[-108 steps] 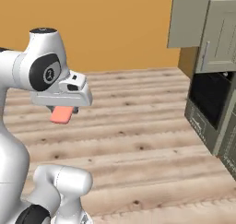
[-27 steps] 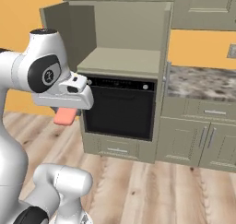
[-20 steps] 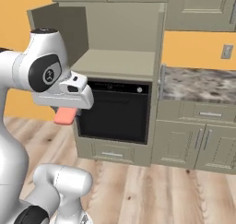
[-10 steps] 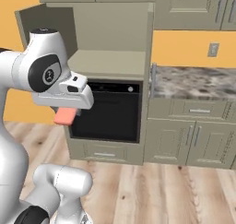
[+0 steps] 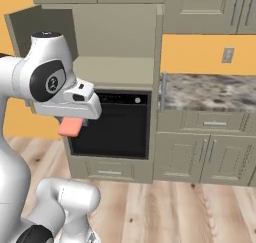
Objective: Pick up the bar soap and sponge from the sink, and place them back in the cabinet, and close the cabinet doors.
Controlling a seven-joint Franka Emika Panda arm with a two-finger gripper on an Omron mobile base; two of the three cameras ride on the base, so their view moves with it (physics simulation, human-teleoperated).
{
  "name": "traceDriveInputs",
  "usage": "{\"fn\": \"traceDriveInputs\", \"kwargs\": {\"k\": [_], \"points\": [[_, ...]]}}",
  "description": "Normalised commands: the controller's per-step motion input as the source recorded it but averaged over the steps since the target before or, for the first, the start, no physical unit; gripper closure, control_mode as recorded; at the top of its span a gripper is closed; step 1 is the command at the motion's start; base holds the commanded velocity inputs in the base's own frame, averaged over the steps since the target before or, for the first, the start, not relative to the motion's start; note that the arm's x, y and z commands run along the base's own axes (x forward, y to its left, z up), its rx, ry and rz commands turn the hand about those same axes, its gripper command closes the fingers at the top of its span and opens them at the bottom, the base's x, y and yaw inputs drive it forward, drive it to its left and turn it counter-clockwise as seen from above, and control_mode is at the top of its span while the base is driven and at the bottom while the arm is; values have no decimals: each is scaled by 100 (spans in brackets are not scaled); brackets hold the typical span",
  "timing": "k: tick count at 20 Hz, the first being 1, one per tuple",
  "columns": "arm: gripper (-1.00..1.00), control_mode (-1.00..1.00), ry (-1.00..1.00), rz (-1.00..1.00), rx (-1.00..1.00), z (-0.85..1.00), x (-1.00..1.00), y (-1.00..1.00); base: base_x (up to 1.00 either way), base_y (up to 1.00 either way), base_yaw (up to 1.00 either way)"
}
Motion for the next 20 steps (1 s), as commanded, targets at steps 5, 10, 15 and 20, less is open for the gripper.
{"fn": "traceDriveInputs", "kwargs": {"k": [5, 10, 15, 20], "points": [[100, 100, 0, 0, 0, 0, 0, 0, 61, 3, 1], [100, 100, 0, 0, 0, 0, 0, 0, 65, 0, 1], [100, 100, 0, 0, 0, 0, 0, 0, 54, 0, 2], [100, 100, 0, 0, 0, 0, 0, 0, 42, 0, 2]]}}
